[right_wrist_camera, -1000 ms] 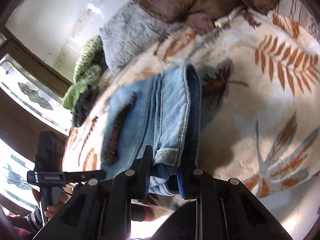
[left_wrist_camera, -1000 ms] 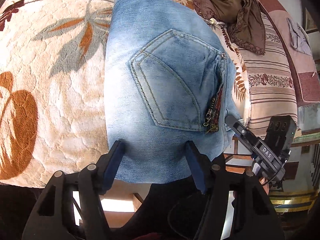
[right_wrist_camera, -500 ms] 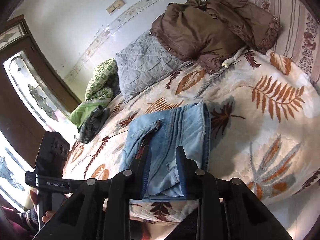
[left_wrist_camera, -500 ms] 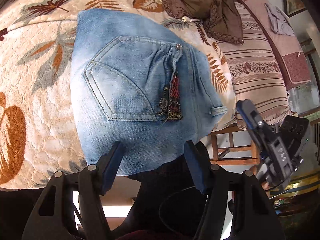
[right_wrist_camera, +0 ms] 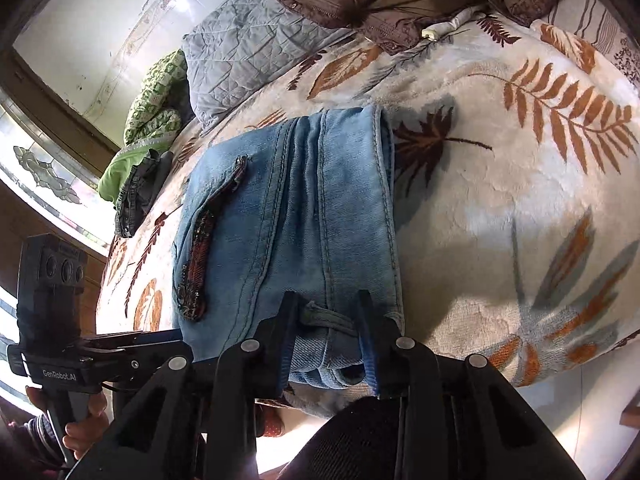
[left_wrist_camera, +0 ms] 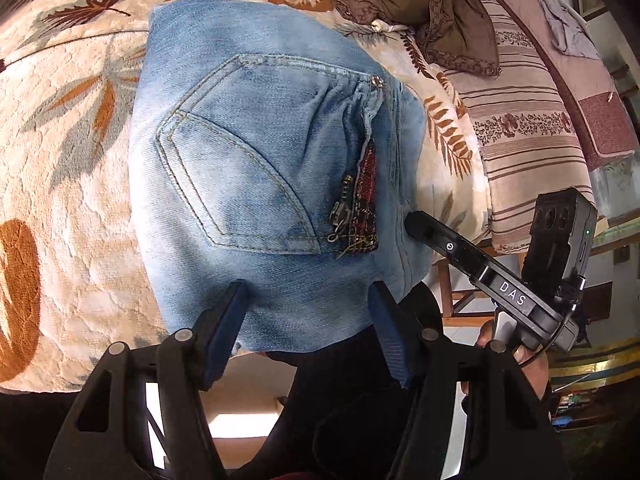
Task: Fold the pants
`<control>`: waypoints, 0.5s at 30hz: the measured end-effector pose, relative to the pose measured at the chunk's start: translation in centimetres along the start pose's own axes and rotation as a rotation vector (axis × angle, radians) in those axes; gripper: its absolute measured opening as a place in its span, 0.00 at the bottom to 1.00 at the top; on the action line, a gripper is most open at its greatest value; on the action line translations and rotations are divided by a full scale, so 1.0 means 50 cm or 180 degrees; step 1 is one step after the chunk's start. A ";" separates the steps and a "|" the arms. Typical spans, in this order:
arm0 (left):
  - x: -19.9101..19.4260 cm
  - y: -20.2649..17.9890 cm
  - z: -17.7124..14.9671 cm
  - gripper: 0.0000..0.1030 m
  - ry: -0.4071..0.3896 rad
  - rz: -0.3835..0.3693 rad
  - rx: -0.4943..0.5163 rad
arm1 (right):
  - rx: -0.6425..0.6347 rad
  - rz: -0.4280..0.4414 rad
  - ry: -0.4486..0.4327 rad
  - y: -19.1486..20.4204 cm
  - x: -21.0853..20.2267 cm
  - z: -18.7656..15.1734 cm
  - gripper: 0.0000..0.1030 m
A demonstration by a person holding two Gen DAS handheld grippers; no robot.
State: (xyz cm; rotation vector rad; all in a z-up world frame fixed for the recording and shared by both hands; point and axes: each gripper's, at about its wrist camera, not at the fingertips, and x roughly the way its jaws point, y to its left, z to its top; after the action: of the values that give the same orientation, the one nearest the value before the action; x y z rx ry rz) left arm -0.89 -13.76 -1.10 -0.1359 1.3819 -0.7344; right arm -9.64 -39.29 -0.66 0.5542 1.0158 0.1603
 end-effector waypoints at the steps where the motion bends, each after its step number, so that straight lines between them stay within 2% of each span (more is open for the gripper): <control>1: -0.006 -0.002 -0.001 0.60 -0.0019 -0.0002 -0.0010 | -0.0004 -0.0006 0.0008 0.003 -0.006 0.003 0.29; 4: -0.040 -0.010 -0.006 0.60 -0.0182 0.0038 0.0050 | 0.0106 0.0080 -0.0030 0.002 -0.032 0.017 0.31; 7: -0.077 -0.019 -0.001 0.60 -0.0418 0.0254 0.0164 | 0.0265 0.0202 -0.0095 -0.004 -0.059 0.036 0.32; 10: -0.100 -0.014 0.007 0.60 -0.0614 0.0447 0.0234 | 0.0263 0.0161 -0.0177 0.003 -0.077 0.057 0.34; 15: -0.101 0.011 0.035 0.60 -0.0691 0.0683 0.0231 | 0.0198 0.0155 -0.0276 0.028 -0.083 0.096 0.36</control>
State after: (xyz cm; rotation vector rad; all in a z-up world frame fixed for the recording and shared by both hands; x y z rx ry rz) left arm 0.91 -11.19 3.24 -0.0089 1.1410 -0.5719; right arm -7.64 -41.42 5.12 0.6375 0.9260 0.1469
